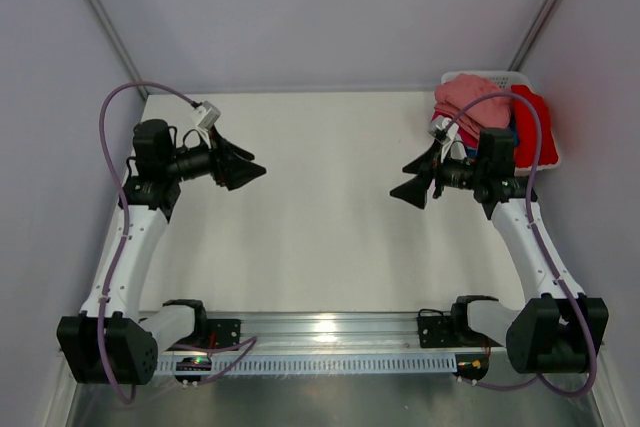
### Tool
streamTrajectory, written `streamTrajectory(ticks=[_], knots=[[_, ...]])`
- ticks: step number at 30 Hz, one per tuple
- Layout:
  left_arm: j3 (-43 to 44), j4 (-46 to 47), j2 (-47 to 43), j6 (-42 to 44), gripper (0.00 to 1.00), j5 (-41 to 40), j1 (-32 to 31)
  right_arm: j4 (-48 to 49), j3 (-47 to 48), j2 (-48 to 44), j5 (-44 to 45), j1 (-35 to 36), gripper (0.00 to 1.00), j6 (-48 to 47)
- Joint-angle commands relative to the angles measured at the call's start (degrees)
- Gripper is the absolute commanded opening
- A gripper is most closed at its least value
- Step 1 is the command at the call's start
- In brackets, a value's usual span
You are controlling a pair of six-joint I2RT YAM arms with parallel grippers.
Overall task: Fold and stack the t-shirts
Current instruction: Grab the tshirt from the pile
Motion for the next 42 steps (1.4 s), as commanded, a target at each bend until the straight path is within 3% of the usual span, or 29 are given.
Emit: streamTrajectory(ticks=[1, 2, 3, 4, 5, 7, 9, 10, 11, 12, 13, 14, 15, 16, 17, 18, 19, 20, 22, 23, 24, 25, 26, 27, 29, 35, 38, 42], knots=[[-0.3, 2.4, -1.1, -0.2, 0.63, -0.5, 0.2, 1.7, -0.1, -1.5, -1.1, -0.2, 0.90, -0.5], [-0.4, 2.4, -1.1, -0.1, 0.09, -0.7, 0.1, 1.5, -0.1, -1.5, -1.4, -0.3, 0.73, -0.8], [-0.4, 2.1, -0.9, -0.3, 0.00, -0.3, 0.1, 1.3, 0.0, -1.4, -1.6, -0.3, 0.51, -0.9], [-0.4, 1.9, -0.9, -0.1, 0.00, 0.5, 0.1, 1.3, 0.0, -1.4, -1.8, -0.3, 0.23, -1.0], [-0.4, 1.9, -1.0, 0.1, 0.00, 0.9, 0.1, 1.3, 0.0, -1.5, -2.0, -0.3, 0.03, -1.2], [-1.1, 4.1, -1.1, -1.8, 0.01, 0.0, 0.2, 0.8, -0.1, -1.6, -2.6, -0.3, 0.03, -1.7], [-1.0, 3.9, -1.2, -1.4, 0.46, -0.2, 0.1, 1.1, 0.0, -1.7, -2.3, -0.3, 0.03, -1.3], [-1.0, 3.9, -1.3, -1.2, 0.63, -0.5, 0.2, 1.2, 0.0, -1.6, -2.0, -0.3, 0.08, -1.2], [-1.1, 3.9, -1.4, -1.2, 0.78, -0.4, 0.1, 1.3, 0.0, -1.6, -1.3, -0.3, 0.30, -1.2], [-1.0, 3.9, -1.3, -1.3, 0.85, -0.5, 0.1, 1.2, 0.0, -1.5, -1.2, -0.3, 0.65, -1.2], [-1.1, 3.9, -1.3, -1.4, 0.87, -0.7, 0.1, 1.1, 0.1, -1.4, -1.0, -0.3, 0.76, -1.2], [-1.1, 3.9, -1.3, -1.3, 0.85, -0.8, 0.1, 1.1, 0.1, -1.4, -0.8, -0.3, 0.82, -1.1], [-1.0, 3.9, -1.3, -1.2, 0.82, -0.8, 0.2, 1.1, 0.1, -1.3, -0.9, -0.3, 0.76, -1.1], [-1.1, 3.9, -1.3, -1.1, 0.75, -0.8, 0.1, 1.0, 0.2, -1.2, -1.1, -0.3, 0.59, -1.2], [-1.1, 3.8, -1.3, -0.9, 0.41, -0.9, 0.2, 0.7, 0.3, -1.1, -1.2, -0.4, 0.25, -1.3], [-1.2, 3.8, -1.3, -0.9, 0.22, -1.0, 0.2, 0.4, 0.3, -1.1, -1.5, -0.4, 0.04, -1.6], [-1.3, 3.7, -1.3, -0.9, 0.06, -1.0, 0.1, 0.1, 0.3, -0.8, -2.4, -0.4, 0.03, -2.3], [-1.3, 3.8, -1.3, -0.3, 0.00, -0.9, 0.1, -0.3, 0.4, -0.8, -2.6, -0.4, 0.03, -2.5], [-1.6, 3.6, -1.5, -0.1, 0.00, -1.2, 0.1, -0.1, 0.3, -0.9, -2.3, -0.4, 0.03, -2.1], [-1.7, 3.7, -1.6, -0.2, 0.17, -1.3, 0.1, 0.5, 0.2, -0.9, -1.8, -0.4, 0.09, -1.9], [-1.8, 3.6, -1.7, 0.0, 0.37, -1.5, 0.1, 0.5, 0.2, -0.9, -1.2, -0.4, 0.26, -1.9], [-1.8, 3.6, -1.8, 0.1, 0.51, -1.7, 0.1, 0.6, 0.2, -0.9, -0.8, -0.4, 0.51, -1.8], [-1.8, 3.6, -1.9, 0.2, 0.77, -1.9, 0.2, 0.9, 0.1, -0.9, -0.2, -0.4, 0.90, -1.5], [-1.8, 3.5, -1.9, 0.0, 0.86, -2.2, 0.1, 1.1, 0.0, -0.8, -0.1, -0.4, 0.99, -1.2], [-1.7, 3.7, -1.8, -0.1, 0.99, -4.0, 0.2, 1.1, -0.1, -0.8, 0.4, -0.4, 0.99, -1.0], [-1.6, 3.2, -1.4, 0.3, 0.99, -14.0, 0.1, 6.7, -1.7, -2.2, 9.0, -0.5, 0.99, 3.5], [-1.0, 2.5, -0.8, 0.4, 0.99, -24.8, 0.1, 10.8, -2.0, -2.8, 18.9, -0.4, 0.99, 7.5], [2.8, -1.1, 0.9, 0.3, 0.99, -34.1, 0.2, 13.9, 1.4, -2.6, 41.5, -0.4, 0.99, 11.8]])
